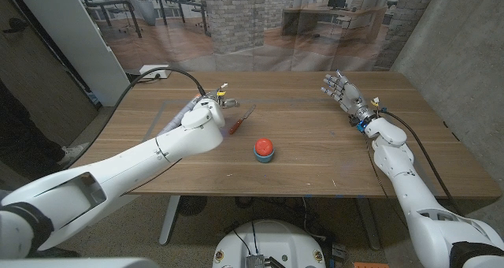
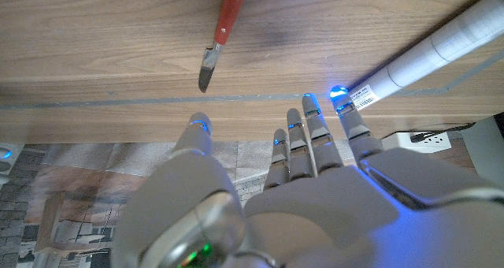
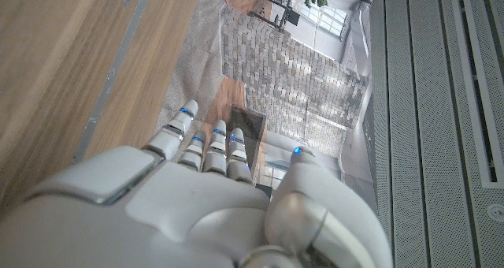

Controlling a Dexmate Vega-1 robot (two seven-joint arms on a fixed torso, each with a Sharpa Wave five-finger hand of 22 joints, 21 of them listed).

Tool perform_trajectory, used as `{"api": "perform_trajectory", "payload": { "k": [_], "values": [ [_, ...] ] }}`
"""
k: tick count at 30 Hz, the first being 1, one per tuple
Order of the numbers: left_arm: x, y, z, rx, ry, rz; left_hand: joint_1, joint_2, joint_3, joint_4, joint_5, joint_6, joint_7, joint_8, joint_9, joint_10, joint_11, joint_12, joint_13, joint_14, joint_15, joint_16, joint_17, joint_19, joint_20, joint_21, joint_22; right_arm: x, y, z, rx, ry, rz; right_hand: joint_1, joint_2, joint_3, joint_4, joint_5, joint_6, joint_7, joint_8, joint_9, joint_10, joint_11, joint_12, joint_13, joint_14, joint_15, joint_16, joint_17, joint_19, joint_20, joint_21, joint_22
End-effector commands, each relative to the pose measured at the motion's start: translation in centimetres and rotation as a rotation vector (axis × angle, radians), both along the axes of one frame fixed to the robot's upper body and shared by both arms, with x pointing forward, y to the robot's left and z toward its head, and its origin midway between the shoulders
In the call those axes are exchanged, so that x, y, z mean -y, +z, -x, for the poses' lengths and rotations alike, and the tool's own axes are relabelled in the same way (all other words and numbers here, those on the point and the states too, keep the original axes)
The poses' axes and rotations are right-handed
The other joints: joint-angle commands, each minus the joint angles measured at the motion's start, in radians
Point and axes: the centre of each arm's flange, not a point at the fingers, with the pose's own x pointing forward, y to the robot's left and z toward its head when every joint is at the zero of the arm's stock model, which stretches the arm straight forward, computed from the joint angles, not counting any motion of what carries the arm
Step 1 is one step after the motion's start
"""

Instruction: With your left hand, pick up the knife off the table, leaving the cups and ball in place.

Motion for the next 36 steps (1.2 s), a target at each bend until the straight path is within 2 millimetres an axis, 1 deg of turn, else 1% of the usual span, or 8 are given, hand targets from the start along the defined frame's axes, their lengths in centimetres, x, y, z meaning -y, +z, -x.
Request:
{"api": "perform_trajectory", "payload": {
  "k": [1,4,5,11,28,33,34,36],
  "values": [
    [0.6,0.4,-1.0,-0.077,0.028,-0.031,0.003,0.013,0.008,-0.002,0.003,0.015,0.074,0.005,0.003,0.017,0.001,0.010,0.005,0.021,-0.001,0.010,0.006,0.010,0.005,0.005,0.002,0.8,-0.5,0.0,-0.001,-0.001,-0.009,-0.004,-0.005,0.005,-0.004,-0.003,0.011,0.001,0.001,0.004,0.007,-0.001,-0.001,0.006,0.009,-0.003,0.005,0.005,0.009,0.004,0.000,0.002],
    [0.8,0.6,-1.2,-0.090,0.033,-0.046,0.006,0.018,0.009,-0.003,0.003,0.024,0.074,0.006,0.003,0.027,0.002,0.015,0.007,0.033,-0.001,0.019,0.010,0.013,0.005,0.005,0.003,0.9,-0.5,-0.1,-0.002,-0.001,-0.014,-0.004,-0.006,0.005,-0.004,-0.003,0.011,0.001,0.001,0.004,0.007,-0.001,-0.001,0.006,0.010,-0.002,0.005,0.005,0.009,0.004,0.000,0.002],
    [0.9,0.7,-1.3,-0.095,0.034,-0.049,0.010,0.021,0.008,-0.005,0.002,0.039,0.074,0.007,0.003,0.045,-0.003,0.023,0.010,0.039,0.000,0.027,0.014,0.016,0.005,0.005,0.003,0.9,-0.5,-0.1,-0.002,-0.001,-0.015,-0.005,-0.006,0.004,-0.004,-0.003,0.011,0.002,0.001,0.004,0.007,-0.001,-0.001,0.006,0.010,-0.002,0.005,0.005,0.009,0.004,0.000,0.002],
    [1.3,1.2,-1.6,-0.127,0.037,-0.074,0.021,0.031,0.001,-0.011,-0.001,0.085,0.076,0.009,0.005,0.088,-0.004,0.047,0.023,0.081,0.000,0.071,0.039,0.030,0.005,0.008,0.007,1.1,-0.7,-0.3,-0.001,-0.001,-0.026,-0.007,-0.007,0.004,-0.003,-0.004,0.012,0.001,0.000,0.004,0.009,-0.001,-0.001,0.006,0.010,-0.002,0.005,0.005,0.009,0.005,0.000,0.002],
    [2.0,1.9,-2.2,-0.238,0.023,-0.138,0.036,0.047,-0.006,-0.015,-0.002,0.111,0.078,-0.001,0.005,0.099,0.003,0.060,0.040,0.078,0.007,0.106,0.071,0.030,0.007,0.009,0.015,1.3,-1.2,-0.3,0.003,-0.001,-0.051,-0.011,-0.009,0.002,-0.002,-0.005,0.014,0.002,0.000,0.004,0.010,0.000,-0.002,0.006,0.010,-0.002,0.005,0.006,0.010,0.005,0.000,0.002],
    [2.1,2.1,-2.4,-0.266,0.015,-0.152,0.010,0.056,-0.021,0.004,-0.005,0.130,0.080,-0.004,0.006,0.114,0.018,0.072,0.051,0.080,0.014,0.125,0.091,0.027,0.007,0.012,0.022,1.5,-1.4,-0.2,0.005,-0.001,-0.057,-0.012,-0.009,0.002,-0.001,-0.005,0.015,0.002,0.000,0.004,0.012,-0.001,-0.001,0.006,0.011,-0.002,0.005,0.006,0.010,0.005,0.000,0.002],
    [2.1,2.1,-2.4,-0.271,0.010,-0.148,-0.023,0.059,-0.035,0.023,-0.009,0.137,0.080,-0.007,0.005,0.116,0.014,0.076,0.058,0.081,0.014,0.134,0.101,0.026,0.007,0.014,0.025,1.5,-1.5,-0.2,0.004,-0.002,-0.059,-0.013,-0.009,0.002,-0.001,-0.005,0.016,0.002,0.000,0.004,0.012,-0.001,-0.001,0.006,0.011,-0.002,0.006,0.006,0.010,0.005,0.000,0.002],
    [2.2,2.1,-2.5,-0.278,0.010,-0.157,-0.034,0.064,-0.038,0.029,-0.009,0.142,0.080,-0.008,0.005,0.116,0.021,0.078,0.062,0.083,0.015,0.138,0.106,0.025,0.007,0.015,0.027,1.6,-1.6,-0.1,0.004,-0.003,-0.062,-0.013,-0.009,0.002,-0.001,-0.005,0.016,0.002,0.000,0.004,0.011,0.000,-0.002,0.006,0.012,-0.002,0.006,0.006,0.010,0.005,0.000,0.002]
  ]
}}
